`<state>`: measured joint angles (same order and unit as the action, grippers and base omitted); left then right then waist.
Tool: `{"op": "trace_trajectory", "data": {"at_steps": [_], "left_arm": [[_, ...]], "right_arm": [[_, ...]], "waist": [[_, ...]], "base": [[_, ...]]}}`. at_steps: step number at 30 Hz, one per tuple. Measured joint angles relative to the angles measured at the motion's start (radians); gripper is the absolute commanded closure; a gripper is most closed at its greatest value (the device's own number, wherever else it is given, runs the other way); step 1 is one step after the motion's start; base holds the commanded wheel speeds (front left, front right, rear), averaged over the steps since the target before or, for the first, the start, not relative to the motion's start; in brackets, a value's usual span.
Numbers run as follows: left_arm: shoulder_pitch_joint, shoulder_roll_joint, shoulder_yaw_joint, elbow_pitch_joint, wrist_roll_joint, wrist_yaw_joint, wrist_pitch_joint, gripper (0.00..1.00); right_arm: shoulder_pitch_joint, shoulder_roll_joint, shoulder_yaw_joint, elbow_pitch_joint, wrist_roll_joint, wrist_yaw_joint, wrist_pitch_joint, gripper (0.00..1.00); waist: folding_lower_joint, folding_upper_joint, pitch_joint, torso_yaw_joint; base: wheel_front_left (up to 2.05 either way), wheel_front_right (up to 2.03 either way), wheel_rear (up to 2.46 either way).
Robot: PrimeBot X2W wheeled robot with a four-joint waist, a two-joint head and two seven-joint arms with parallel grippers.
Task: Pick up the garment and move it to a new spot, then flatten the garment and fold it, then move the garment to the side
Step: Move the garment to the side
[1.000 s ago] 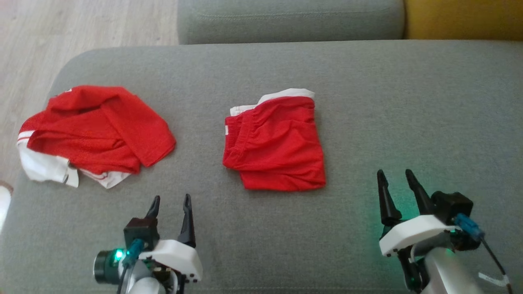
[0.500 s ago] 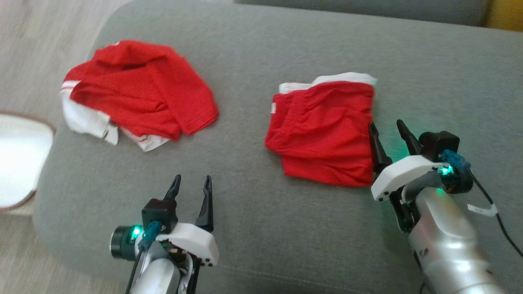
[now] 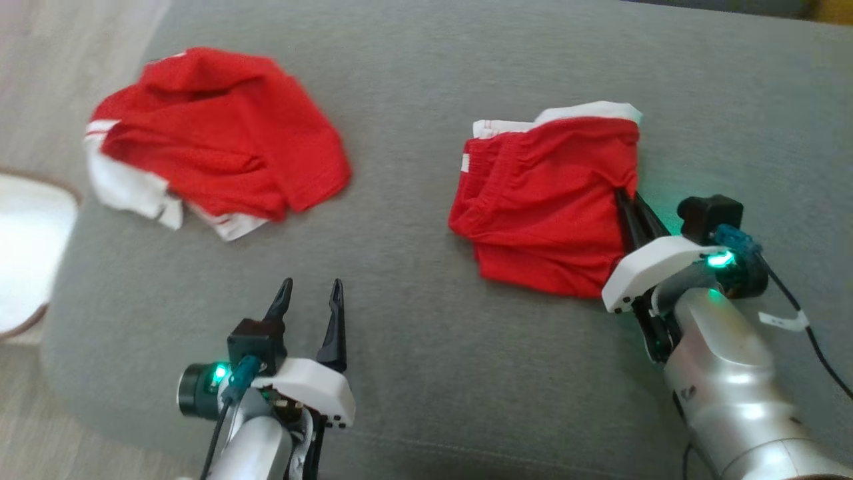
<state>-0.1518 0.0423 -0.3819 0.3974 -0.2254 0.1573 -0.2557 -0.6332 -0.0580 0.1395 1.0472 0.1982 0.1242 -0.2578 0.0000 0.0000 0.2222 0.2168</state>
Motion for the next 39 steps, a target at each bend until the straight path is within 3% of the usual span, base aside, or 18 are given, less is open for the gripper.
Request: {"op": "trace_trajectory", "data": {"at_steps": [7,19,24,27,30,34,35,39], "left_arm": [[-0.056,0.0,-0.002,0.002,0.016,-0.015,0.0,0.0],[-0.123,0.0,-0.025,0.031,0.048,-0.053,0.0,0.0],[-0.123,0.0,-0.027,0.049,0.063,-0.063,0.0,0.0],[-0.124,0.0,-0.029,0.052,0.067,-0.076,0.0,0.0],[-0.13,0.0,-0.027,0.054,0.084,-0.079,0.0,0.0],[-0.146,0.001,-0.023,0.043,0.095,-0.087,0.0,0.0],[-0.147,0.0,-0.018,0.033,0.1,-0.087,0.0,0.0],[-0.146,0.001,0.01,0.022,0.103,-0.086,0.0,0.0]], "right_arm": [[0.013,0.001,0.049,-0.054,0.024,0.0,0.0,1.0],[0.07,0.001,0.081,-0.12,0.082,0.0,0.0,1.0],[0.07,0.002,0.057,-0.139,0.067,0.0,0.0,1.0],[0.052,0.001,0.007,-0.12,-0.011,0.0,0.0,1.0],[-0.016,-0.027,-0.05,-0.081,-0.102,0.0,0.0,1.0],[-0.124,-0.13,-0.157,-0.017,-0.217,0.0,0.0,1.0],[-0.164,-0.185,-0.223,0.021,-0.267,0.0,0.0,1.0],[-0.206,-0.263,-0.357,0.065,-0.361,0.0,0.003,1.0]], "waist": [[0.0,0.0,-0.005,-0.161],[0.0,0.0,0.009,-0.53],[0.0,0.0,0.031,-0.633],[0.0001,0.0,0.059,-0.644],[0.0,0.0,0.076,-0.612],[0.0,0.0,0.1,-0.538],[0.0,0.0,0.112,-0.499],[0.0,0.0,0.142,-0.431]], "base": [[0.0,0.0,0.0],[0.0,0.0,0.0],[0.0,0.0,0.0],[0.0,0.0,0.0],[0.0,0.0,0.0],[0.0,0.0,0.0],[0.0,0.0,0.0],[0.0,0.0,0.0]]}}
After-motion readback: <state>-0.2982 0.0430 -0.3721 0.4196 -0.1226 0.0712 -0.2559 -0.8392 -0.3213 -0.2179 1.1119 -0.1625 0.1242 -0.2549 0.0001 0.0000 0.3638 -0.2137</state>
